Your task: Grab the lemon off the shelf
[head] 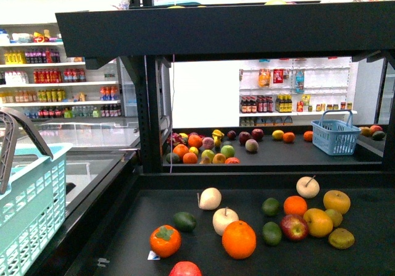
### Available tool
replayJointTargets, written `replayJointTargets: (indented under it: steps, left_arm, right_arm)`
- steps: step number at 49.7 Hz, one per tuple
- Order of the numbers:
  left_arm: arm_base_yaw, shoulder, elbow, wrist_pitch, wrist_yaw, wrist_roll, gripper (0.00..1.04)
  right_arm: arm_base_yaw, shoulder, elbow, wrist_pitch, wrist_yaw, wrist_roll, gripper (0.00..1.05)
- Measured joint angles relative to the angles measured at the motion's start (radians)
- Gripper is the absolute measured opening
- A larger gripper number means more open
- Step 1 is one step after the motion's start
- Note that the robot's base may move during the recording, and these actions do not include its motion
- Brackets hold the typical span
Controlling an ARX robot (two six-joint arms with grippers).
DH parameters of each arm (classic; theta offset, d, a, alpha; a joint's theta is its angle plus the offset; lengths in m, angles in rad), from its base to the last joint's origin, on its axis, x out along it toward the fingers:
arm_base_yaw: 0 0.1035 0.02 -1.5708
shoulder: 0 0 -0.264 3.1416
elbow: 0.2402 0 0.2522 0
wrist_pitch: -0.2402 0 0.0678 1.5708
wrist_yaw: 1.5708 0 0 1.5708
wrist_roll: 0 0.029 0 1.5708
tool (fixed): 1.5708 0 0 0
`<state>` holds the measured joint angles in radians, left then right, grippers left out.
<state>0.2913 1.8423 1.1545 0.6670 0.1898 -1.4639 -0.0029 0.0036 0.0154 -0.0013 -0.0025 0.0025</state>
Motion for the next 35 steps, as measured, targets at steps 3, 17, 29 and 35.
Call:
replayJointTargets:
  steps: [3,17,29,35]
  left_arm:
    - [0.001,0.018,0.021,-0.007,-0.006,0.000,0.71]
    - [0.002,0.045,0.062,-0.003,-0.014,0.009,0.24]
    - [0.005,0.047,0.070,-0.003,-0.010,0.031,0.13]
    - [0.005,0.036,0.070,-0.010,-0.003,0.046,0.13]
  right_arm:
    - [0.000,0.000,0.000,0.000,0.000,0.000,0.97]
    - [0.000,0.000,0.000,0.000,0.000,0.000,0.97]
    - [0.000,0.000,0.000,0.000,0.000,0.000,0.97]
    - [0.000,0.000,0.000,0.000,0.000,0.000,0.97]
